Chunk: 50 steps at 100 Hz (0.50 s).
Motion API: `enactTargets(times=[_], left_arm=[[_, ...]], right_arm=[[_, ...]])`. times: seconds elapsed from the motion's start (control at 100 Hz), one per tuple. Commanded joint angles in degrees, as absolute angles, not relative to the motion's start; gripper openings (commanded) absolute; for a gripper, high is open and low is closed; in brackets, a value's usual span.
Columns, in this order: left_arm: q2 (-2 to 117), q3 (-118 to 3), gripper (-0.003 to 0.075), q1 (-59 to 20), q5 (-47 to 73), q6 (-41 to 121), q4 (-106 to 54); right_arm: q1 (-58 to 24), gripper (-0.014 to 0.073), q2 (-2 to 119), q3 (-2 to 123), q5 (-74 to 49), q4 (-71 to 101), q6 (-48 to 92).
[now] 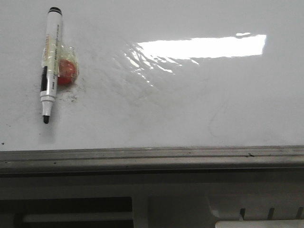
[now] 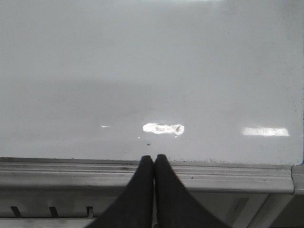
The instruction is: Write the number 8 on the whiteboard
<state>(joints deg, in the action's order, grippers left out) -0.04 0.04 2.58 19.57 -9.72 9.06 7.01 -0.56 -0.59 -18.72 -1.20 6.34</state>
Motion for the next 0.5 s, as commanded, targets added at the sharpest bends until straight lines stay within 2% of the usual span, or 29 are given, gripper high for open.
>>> enactTargets(times=[0.0, 0.28, 0.49], left_arm=[[-1.9, 1.8, -0.002, 2.7, 15.5, -10.3, 9.0], [-1.9, 1.8, -0.002, 2.7, 8.4, -10.3, 9.0], [-1.9, 1.8, -0.002, 2.7, 6.8, -10.3, 9.0]], right_arm=[[7.1, -0.0064, -1.7, -1.3, -15.3, -0.9, 6.6], [7.1, -0.0064, -1.7, -1.3, -4.1, 0.0, 6.6], [7.1, -0.0064, -1.7, -1.3, 0.0, 0.0, 6.6]])
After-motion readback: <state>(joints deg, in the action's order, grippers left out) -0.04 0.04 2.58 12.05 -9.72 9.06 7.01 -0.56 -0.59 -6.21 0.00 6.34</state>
